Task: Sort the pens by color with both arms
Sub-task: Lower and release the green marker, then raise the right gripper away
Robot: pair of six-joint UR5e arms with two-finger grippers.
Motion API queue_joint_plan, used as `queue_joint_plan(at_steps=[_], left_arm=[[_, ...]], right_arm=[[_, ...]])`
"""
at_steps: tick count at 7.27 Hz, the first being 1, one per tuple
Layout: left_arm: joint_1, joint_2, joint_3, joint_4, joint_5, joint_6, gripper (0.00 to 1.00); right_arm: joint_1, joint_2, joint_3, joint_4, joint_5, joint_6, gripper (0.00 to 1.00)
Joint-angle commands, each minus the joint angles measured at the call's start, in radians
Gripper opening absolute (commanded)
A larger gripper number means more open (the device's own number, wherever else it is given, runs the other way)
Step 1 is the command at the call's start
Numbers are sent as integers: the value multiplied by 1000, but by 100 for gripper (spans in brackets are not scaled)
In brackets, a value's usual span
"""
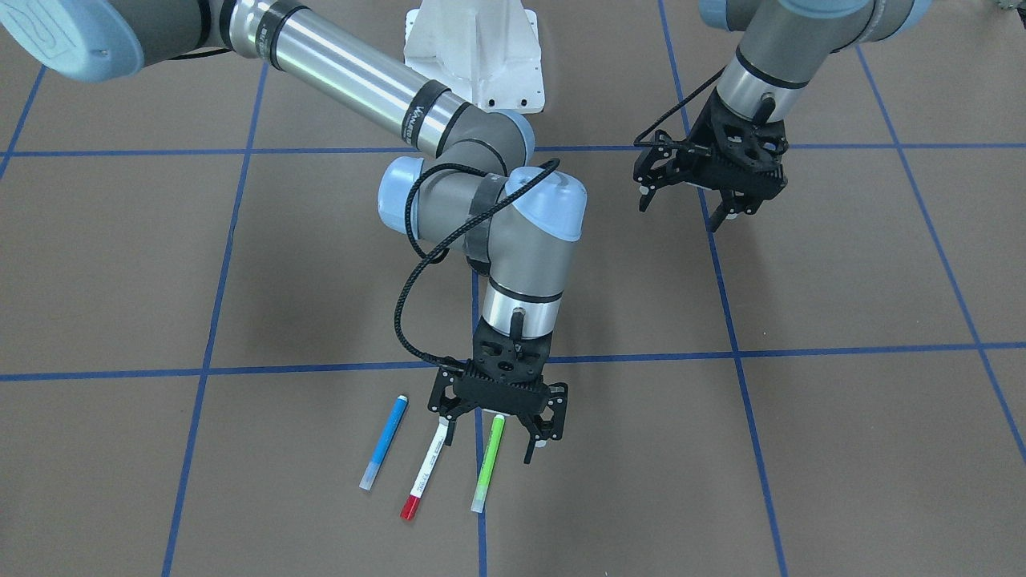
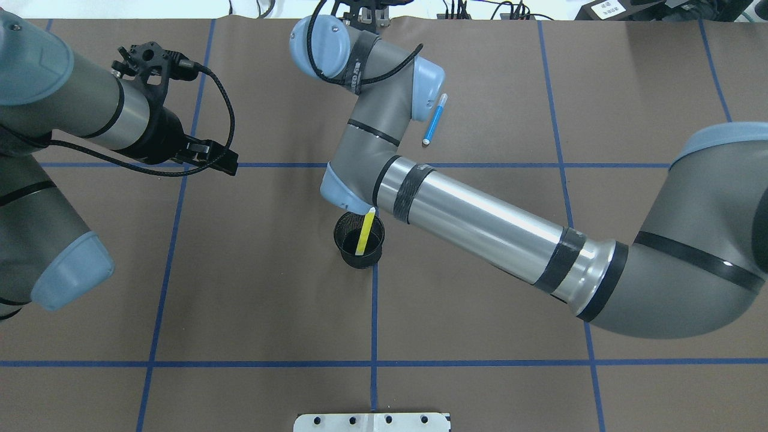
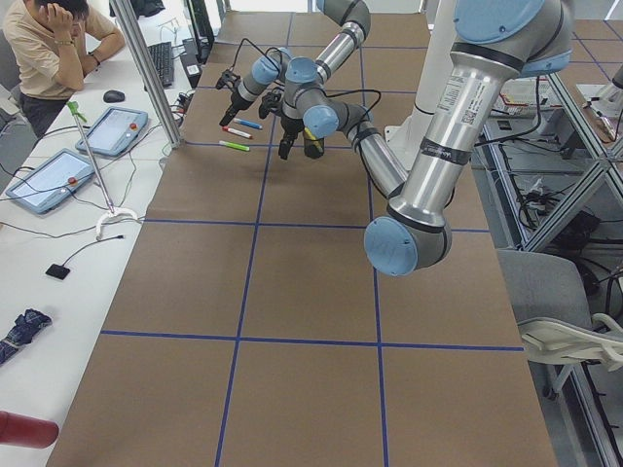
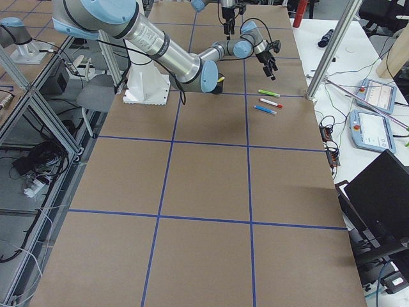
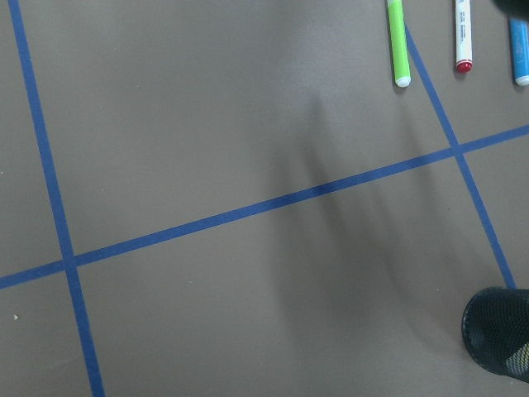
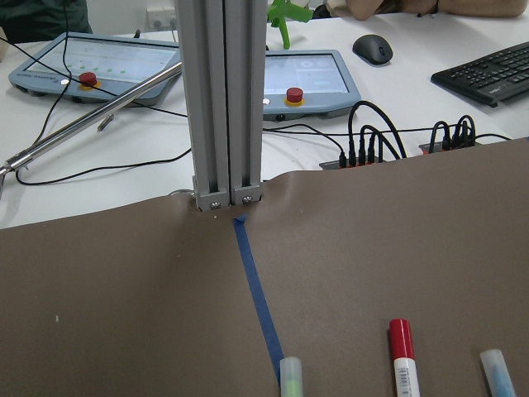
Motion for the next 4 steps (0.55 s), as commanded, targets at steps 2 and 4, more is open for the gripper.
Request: queue_joint_plan(at_steps=[2, 4], left_arm=[[8, -97, 45, 6, 6, -166, 99], [53, -150, 71, 6, 24, -278, 99]], right_arm=[[178, -113, 133, -11, 398, -226, 98], [282, -228, 248, -20, 595, -371, 99]])
